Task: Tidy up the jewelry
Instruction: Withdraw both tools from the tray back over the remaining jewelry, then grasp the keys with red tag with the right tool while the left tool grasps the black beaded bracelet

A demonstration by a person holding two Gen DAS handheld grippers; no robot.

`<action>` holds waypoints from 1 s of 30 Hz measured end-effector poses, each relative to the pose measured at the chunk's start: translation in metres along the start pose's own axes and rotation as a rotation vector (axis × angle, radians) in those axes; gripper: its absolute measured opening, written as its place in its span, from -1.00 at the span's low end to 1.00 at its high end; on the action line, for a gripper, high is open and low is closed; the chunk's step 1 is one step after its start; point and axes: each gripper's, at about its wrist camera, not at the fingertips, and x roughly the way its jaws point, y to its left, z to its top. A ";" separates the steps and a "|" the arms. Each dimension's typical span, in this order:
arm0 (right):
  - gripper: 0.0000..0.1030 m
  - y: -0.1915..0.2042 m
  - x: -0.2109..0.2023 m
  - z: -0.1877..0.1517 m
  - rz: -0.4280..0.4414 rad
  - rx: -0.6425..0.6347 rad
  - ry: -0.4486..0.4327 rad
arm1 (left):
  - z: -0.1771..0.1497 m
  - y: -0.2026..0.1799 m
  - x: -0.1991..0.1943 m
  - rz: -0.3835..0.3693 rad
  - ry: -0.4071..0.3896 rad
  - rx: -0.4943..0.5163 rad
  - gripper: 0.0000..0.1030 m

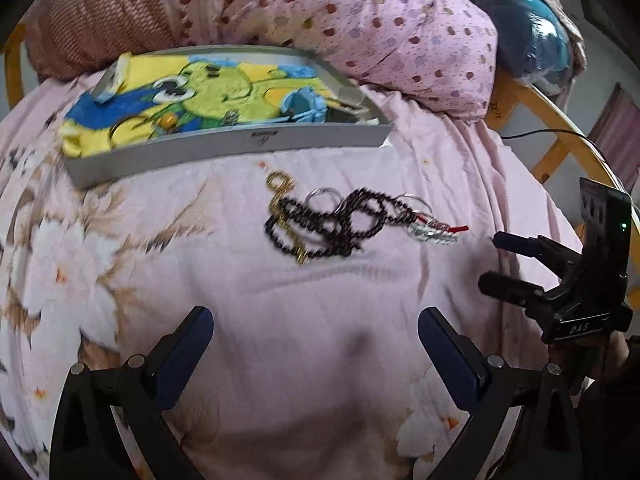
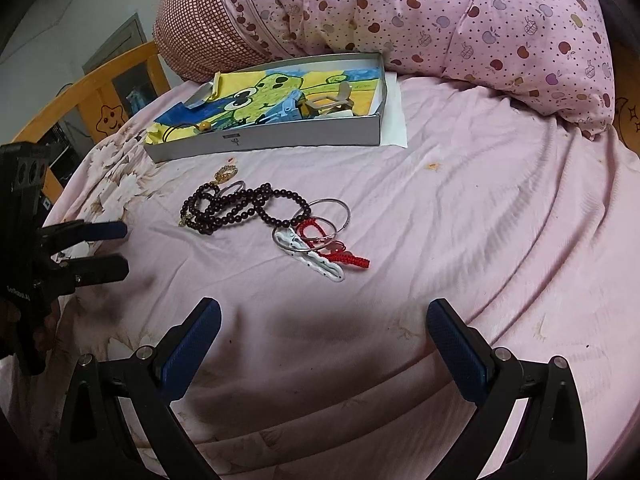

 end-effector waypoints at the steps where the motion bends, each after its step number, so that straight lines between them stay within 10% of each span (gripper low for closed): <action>1: 0.86 0.000 0.000 0.000 -0.001 -0.001 -0.002 | 0.002 -0.002 0.000 -0.003 -0.006 0.015 1.00; 7: 0.23 -0.002 0.005 0.000 0.024 -0.003 0.005 | 0.017 -0.015 0.005 -0.033 -0.041 0.115 0.95; 17: -0.20 -0.002 0.016 0.004 0.054 -0.043 -0.001 | 0.034 -0.028 0.032 -0.110 0.019 0.255 0.10; 30: -0.61 0.008 0.025 0.006 0.138 -0.105 0.006 | 0.044 -0.027 0.057 -0.080 0.100 0.265 -0.13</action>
